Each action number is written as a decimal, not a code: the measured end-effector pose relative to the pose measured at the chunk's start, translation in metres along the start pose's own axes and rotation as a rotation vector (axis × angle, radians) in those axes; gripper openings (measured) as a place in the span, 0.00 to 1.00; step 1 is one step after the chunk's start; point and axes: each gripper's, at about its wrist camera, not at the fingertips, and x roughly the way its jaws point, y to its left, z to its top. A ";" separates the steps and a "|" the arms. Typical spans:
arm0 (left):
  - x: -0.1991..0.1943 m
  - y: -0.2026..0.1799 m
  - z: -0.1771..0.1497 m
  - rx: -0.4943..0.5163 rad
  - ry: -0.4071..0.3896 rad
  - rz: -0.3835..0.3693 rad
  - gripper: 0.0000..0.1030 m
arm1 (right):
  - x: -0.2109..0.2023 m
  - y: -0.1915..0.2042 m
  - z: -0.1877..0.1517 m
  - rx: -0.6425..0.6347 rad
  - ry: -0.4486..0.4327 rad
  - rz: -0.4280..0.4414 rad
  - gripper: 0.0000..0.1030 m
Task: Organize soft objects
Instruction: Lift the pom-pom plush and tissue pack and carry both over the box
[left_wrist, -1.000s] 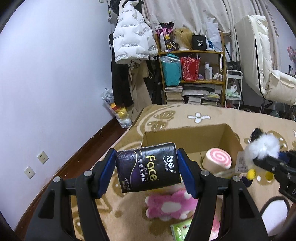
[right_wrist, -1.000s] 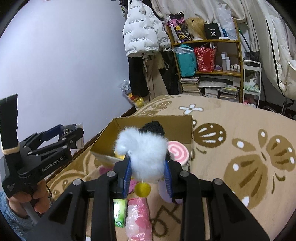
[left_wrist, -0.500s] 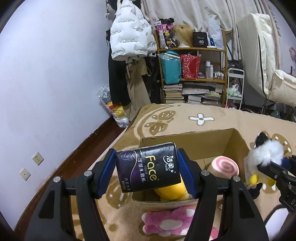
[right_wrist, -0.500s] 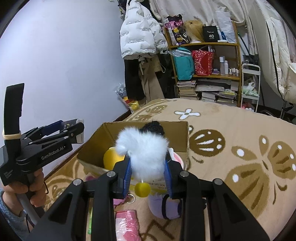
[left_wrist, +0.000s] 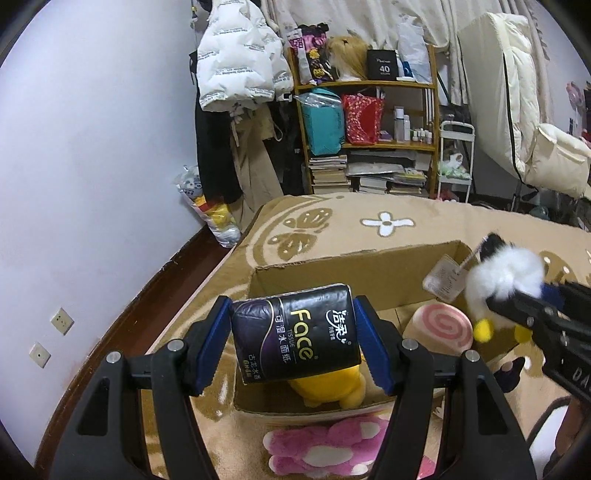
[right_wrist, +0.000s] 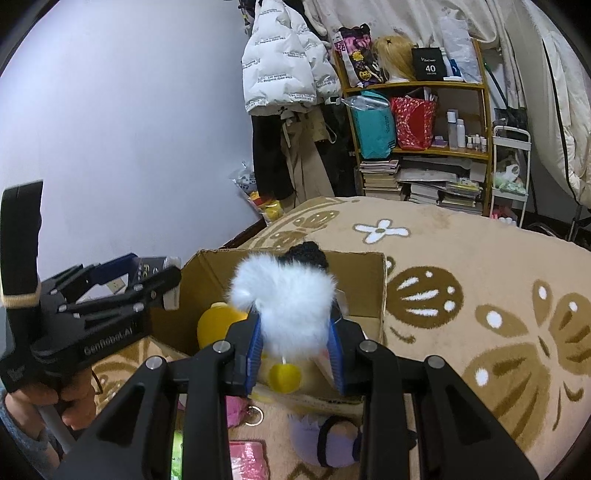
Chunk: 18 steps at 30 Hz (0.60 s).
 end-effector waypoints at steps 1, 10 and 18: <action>0.001 -0.001 -0.001 0.001 0.005 -0.001 0.63 | 0.001 0.000 0.000 0.000 -0.001 0.002 0.32; 0.009 -0.006 -0.008 0.029 0.034 -0.008 0.63 | 0.011 0.000 -0.001 -0.012 0.027 0.009 0.32; 0.021 -0.008 -0.015 0.029 0.082 -0.026 0.64 | 0.021 -0.002 -0.008 -0.006 0.071 0.006 0.32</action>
